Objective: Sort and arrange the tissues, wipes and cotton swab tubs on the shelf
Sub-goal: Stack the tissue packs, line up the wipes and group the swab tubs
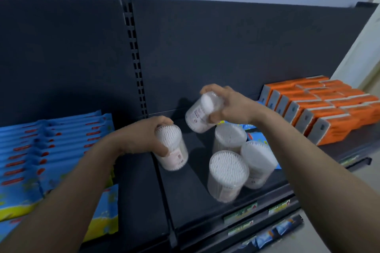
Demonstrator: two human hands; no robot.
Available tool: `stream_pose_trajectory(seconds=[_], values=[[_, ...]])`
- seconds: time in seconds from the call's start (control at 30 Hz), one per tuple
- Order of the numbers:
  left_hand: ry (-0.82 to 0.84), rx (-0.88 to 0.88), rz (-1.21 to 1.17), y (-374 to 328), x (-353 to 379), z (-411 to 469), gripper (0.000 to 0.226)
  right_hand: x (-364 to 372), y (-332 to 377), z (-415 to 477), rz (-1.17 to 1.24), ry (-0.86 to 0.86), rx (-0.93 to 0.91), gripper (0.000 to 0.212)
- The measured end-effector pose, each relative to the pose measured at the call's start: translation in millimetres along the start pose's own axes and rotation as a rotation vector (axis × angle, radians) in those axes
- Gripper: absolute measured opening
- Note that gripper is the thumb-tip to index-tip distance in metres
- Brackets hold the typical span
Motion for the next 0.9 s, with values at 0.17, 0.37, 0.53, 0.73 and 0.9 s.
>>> stream_pose_trajectory(seconds=[0.17, 0.37, 0.53, 0.73, 0.9], values=[[0.077, -0.012, 0.095, 3, 10, 3, 0.088, 31, -12, 25, -0.080, 0.207, -0.039, 0.061], [0.053, -0.048, 0.179, -7, 21, -10, 0.079, 53, -10, 28, -0.109, 0.461, -0.110, 0.075], [-0.050, -0.153, 0.213, -9, 33, -27, 0.087, 65, -9, 24, -0.187, 0.570, -0.199, 0.081], [-0.134, -0.235, 0.093, -11, 53, -63, 0.081, 79, 2, 13, -0.239, 0.608, -0.352, 0.071], [-0.166, -0.258, 0.048, -10, 64, -70, 0.091, 81, 6, 2, -0.258, 0.722, -0.353, 0.077]])
Point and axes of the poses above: each hand's wrist, its own z-axis towards the middle knuckle, its own x-axis out of the palm, y = z × x, the point moved 8 cm from there along z, towards the middle knuckle, and after that the axes turned 12 degrees about -x, right-handed, at the moved point
